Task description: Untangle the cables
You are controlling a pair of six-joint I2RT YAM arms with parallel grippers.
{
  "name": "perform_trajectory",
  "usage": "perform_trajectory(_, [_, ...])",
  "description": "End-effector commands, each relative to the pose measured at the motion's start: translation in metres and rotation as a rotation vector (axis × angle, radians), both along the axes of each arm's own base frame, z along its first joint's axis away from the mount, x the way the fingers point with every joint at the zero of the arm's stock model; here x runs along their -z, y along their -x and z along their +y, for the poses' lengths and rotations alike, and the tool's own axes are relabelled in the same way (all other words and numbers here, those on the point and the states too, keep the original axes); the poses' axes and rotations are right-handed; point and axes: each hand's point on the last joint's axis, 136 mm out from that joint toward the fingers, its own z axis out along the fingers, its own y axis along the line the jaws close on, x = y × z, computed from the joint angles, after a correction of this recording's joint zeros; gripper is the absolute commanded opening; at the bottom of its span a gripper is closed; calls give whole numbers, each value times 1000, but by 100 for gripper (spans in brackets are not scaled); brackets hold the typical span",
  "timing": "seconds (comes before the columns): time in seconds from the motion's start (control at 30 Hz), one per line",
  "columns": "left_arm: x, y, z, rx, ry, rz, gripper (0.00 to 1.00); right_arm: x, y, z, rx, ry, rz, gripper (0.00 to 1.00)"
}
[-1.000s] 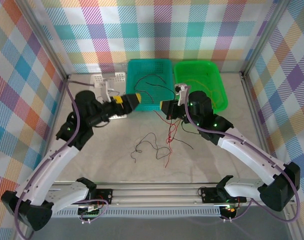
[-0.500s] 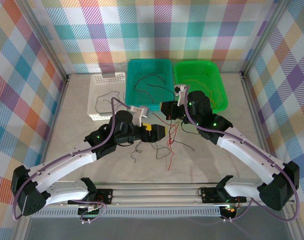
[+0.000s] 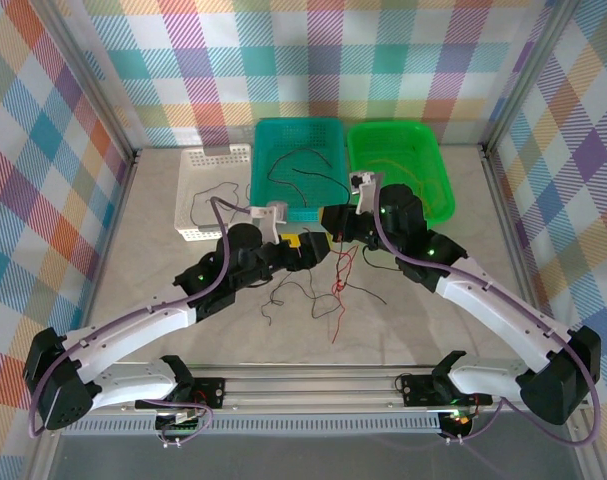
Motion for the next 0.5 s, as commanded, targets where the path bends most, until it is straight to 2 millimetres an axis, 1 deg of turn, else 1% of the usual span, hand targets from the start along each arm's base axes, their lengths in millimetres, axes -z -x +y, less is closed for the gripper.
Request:
perform_trajectory(0.0, [-29,1,-8,2,119,-48,96,-11,7,0,-16,-49,-13,0])
perform_trajectory(0.13, [-26,-1,-19,19,127,-31,84,-13,9,2,-25,-70,-7,0])
perform_trajectory(0.17, [-26,-2,-21,15,127,-26,76,-13,9,3,-28,-76,-5,0])
perform_trajectory(0.2, [-26,-3,-22,18,129,-29,67,-13,9,3,-31,-82,-1,0])
perform_trajectory(0.23, [-27,-4,-24,22,131,-30,55,-13,10,3,-31,-87,2,0])
perform_trajectory(0.27, [-28,-5,-25,18,128,-31,37,-13,10,3,-32,-91,4,0])
perform_trajectory(0.3, [-28,-5,-25,14,127,-31,23,-14,11,3,-33,-92,3,0])
perform_trajectory(0.33, [-29,-6,-23,7,121,-37,10,-14,11,2,-28,-92,4,0])
perform_trajectory(0.37, [-29,-7,-20,-5,108,-40,0,-14,12,0,-23,-92,2,0])
perform_trajectory(0.43, [-34,-5,-11,-22,91,-63,0,-11,11,-6,6,-70,-1,0])
perform_trajectory(0.47, [-40,-4,-2,-39,84,-82,0,-6,7,-17,67,-43,2,0])
